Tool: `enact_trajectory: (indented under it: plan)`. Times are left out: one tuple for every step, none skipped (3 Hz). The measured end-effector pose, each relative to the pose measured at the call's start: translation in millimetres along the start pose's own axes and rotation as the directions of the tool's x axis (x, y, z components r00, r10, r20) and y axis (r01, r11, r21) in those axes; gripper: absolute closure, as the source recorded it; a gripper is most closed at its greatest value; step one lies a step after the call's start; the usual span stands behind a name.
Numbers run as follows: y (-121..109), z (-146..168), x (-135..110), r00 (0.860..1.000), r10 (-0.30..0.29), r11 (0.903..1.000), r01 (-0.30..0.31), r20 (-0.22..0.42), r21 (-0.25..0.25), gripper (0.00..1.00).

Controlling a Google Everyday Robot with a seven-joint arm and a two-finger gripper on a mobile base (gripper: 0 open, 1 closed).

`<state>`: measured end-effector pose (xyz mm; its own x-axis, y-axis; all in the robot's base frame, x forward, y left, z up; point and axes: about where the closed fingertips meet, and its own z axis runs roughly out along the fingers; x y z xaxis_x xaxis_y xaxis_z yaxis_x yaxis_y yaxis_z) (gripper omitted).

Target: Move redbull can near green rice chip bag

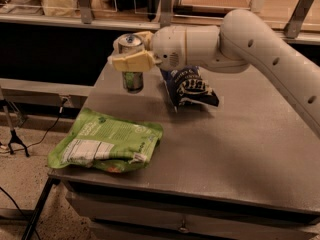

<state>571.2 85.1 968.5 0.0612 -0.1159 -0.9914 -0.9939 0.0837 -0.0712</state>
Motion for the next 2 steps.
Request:
enact_trajectory:
  plan:
    - [25,2,18,1.0,0.0,0.9997,0.0,-0.017,-0.025,1.0]
    - [38,7,36,1.0,-0.002,0.9984,0.001,-0.016,-0.057,0.75]
